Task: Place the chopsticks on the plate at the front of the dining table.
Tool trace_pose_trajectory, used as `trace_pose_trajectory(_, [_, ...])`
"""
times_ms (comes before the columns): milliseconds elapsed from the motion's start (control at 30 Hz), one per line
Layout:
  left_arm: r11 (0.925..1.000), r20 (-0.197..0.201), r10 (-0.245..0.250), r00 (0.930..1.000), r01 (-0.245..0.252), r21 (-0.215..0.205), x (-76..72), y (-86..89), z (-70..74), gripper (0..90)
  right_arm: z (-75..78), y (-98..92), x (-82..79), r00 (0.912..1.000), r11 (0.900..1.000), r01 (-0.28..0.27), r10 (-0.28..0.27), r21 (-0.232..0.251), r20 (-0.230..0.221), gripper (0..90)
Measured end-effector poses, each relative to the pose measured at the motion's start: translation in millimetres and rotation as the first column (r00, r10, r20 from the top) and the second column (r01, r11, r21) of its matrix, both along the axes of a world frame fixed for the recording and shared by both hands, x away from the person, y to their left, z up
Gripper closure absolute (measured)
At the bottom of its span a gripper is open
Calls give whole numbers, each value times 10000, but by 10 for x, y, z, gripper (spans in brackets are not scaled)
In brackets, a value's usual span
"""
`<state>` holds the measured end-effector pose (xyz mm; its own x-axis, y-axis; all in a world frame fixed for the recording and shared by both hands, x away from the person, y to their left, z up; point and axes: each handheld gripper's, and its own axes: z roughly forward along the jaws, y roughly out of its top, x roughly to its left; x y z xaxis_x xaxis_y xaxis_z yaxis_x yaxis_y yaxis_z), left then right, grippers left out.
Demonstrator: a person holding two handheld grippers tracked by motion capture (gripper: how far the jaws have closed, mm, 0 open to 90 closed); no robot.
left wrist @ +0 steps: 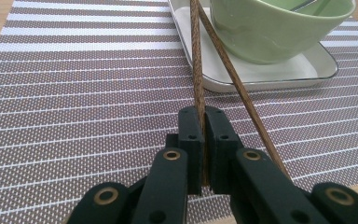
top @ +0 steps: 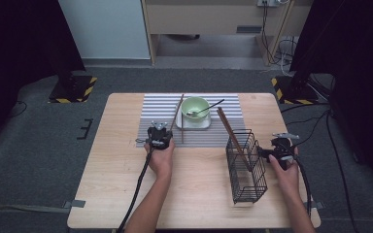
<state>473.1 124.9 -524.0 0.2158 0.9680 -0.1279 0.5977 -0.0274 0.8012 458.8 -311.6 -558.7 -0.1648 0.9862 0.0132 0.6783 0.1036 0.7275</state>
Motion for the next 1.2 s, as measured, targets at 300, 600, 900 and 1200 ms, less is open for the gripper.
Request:
trace_pose_trajectory(300, [9999,-85,160,9998,-160,-41,-10,40,-35,857,0,0,0,10000,10000,1,-1,5,-4,34])
trace_pose_trajectory(600, [9995,-408,264,9988,-270,-159,0,54,-68,857,0,0,0,10000,10000,1,-1,5,-4,34])
trace_pose_trajectory(900, [9995,-736,215,9971,-231,-207,2,9,-107,854,0,0,0,10000,10000,-2,2,4,-3,34])
trace_pose_trajectory(1200, [9997,-1121,26,9937,-53,-243,7,-49,-146,844,0,0,0,10000,10000,-1,1,2,-2,34])
